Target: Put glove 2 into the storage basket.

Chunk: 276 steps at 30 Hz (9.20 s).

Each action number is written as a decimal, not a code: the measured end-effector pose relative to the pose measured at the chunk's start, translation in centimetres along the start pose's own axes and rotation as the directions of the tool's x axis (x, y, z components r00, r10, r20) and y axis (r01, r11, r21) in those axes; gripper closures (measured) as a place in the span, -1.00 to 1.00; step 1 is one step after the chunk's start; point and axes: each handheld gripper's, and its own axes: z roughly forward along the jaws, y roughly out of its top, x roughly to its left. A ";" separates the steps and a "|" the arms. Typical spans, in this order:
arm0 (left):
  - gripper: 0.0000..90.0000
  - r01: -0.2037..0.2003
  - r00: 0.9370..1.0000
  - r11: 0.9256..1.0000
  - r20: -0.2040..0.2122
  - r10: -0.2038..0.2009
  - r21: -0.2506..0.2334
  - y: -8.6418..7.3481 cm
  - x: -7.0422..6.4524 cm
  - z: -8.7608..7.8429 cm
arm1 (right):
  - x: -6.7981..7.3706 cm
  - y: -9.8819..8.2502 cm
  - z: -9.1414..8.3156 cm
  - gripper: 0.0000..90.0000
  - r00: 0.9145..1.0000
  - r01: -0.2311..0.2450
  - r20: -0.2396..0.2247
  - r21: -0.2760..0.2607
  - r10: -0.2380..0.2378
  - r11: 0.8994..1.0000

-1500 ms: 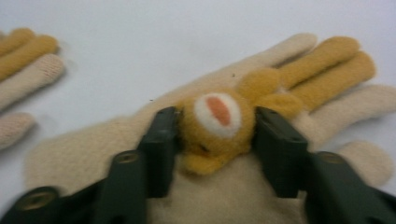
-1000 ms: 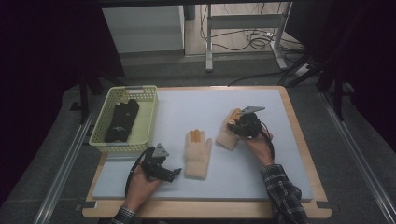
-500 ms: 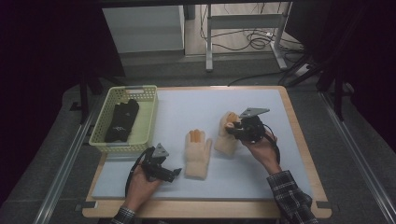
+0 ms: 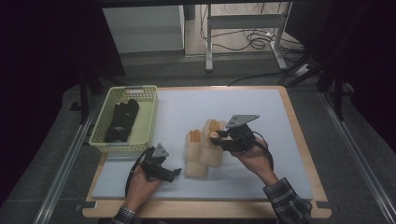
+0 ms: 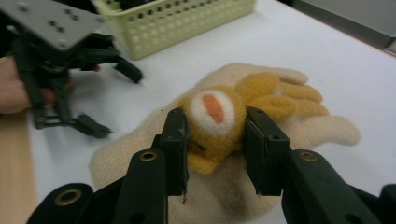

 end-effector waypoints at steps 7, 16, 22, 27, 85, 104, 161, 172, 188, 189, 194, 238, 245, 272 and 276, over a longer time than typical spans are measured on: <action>-0.97 0.001 1.000 1.000 0.000 -0.001 -0.001 0.0 0.0 0.0 | 2.3 0.7 3.3 0.37 0.997 0.053 -0.056 0.034 -0.051 0.998; -0.97 -0.001 1.000 1.000 -0.001 0.001 -0.002 0.0 0.0 0.0 | 2.4 -1.0 7.8 0.36 0.998 0.041 -0.055 0.116 -0.035 0.992; -0.97 -0.002 1.000 1.000 -0.002 0.002 -0.002 0.0 0.0 0.0 | 2.4 -2.0 8.9 0.29 0.999 0.026 -0.047 0.126 -0.020 0.992; -0.97 -0.003 1.000 1.000 -0.001 0.003 0.000 0.0 0.0 0.0 | 2.1 -2.6 9.1 0.20 0.999 0.009 -0.055 0.123 -0.002 0.992; -0.95 0.046 0.998 0.999 -0.033 -0.045 0.003 -2.4 1.0 -2.2 | 4.7 -7.6 6.4 0.95 0.995 0.005 -0.099 0.134 0.008 0.991; -0.95 0.046 0.998 0.999 -0.034 -0.046 0.003 -2.5 0.9 -2.2 | 5.3 -5.3 10.1 0.94 0.998 0.008 -0.067 0.117 0.000 0.993; -0.94 0.044 0.998 0.999 -0.036 -0.044 0.004 -2.4 0.9 -2.2 | -2.5 -12.0 -0.1 -0.89 0.964 -0.150 0.236 0.109 0.121 0.983; -0.95 0.043 0.998 0.999 -0.038 -0.043 0.006 -2.4 0.9 -2.2 | -2.7 -12.2 0.2 -0.90 0.962 -0.150 0.250 0.143 0.111 0.978; -0.88 0.043 0.999 0.999 -0.032 -0.042 0.021 -2.1 0.5 -2.4 | -2.7 -12.2 0.2 -0.89 0.962 -0.149 0.251 0.140 0.111 0.979; -0.89 0.038 0.999 0.999 -0.025 -0.037 0.020 -2.0 0.5 -2.4 | -2.7 -12.2 0.2 -0.89 0.962 -0.149 0.251 0.140 0.111 0.979; -0.93 0.050 0.999 0.999 -0.012 -0.050 0.017 -1.5 0.2 -2.4 | -2.7 -12.2 0.2 -0.89 0.962 -0.150 0.251 0.140 0.111 0.979; -1.00 0.085 0.996 0.991 -0.041 -0.081 0.107 7.6 0.2 4.5 | -2.7 -12.2 0.2 -0.89 0.961 -0.150 0.252 0.139 0.112 0.979; -1.00 0.069 0.996 0.985 -0.064 -0.059 0.159 8.1 0.1 5.7 | -2.7 -12.2 0.2 -0.89 0.961 -0.150 0.252 0.139 0.111 0.979; 0.26 0.094 0.996 0.982 -0.018 -0.092 0.163 8.9 0.3 3.8 | -2.7 -12.2 0.2 -0.89 0.961 -0.150 0.252 0.140 0.111 0.979; 0.26 0.094 0.995 0.986 -0.032 -0.091 0.139 9.7 0.6 2.8 | -2.7 -12.2 0.2 -0.89 0.961 -0.150 0.253 0.140 0.111 0.979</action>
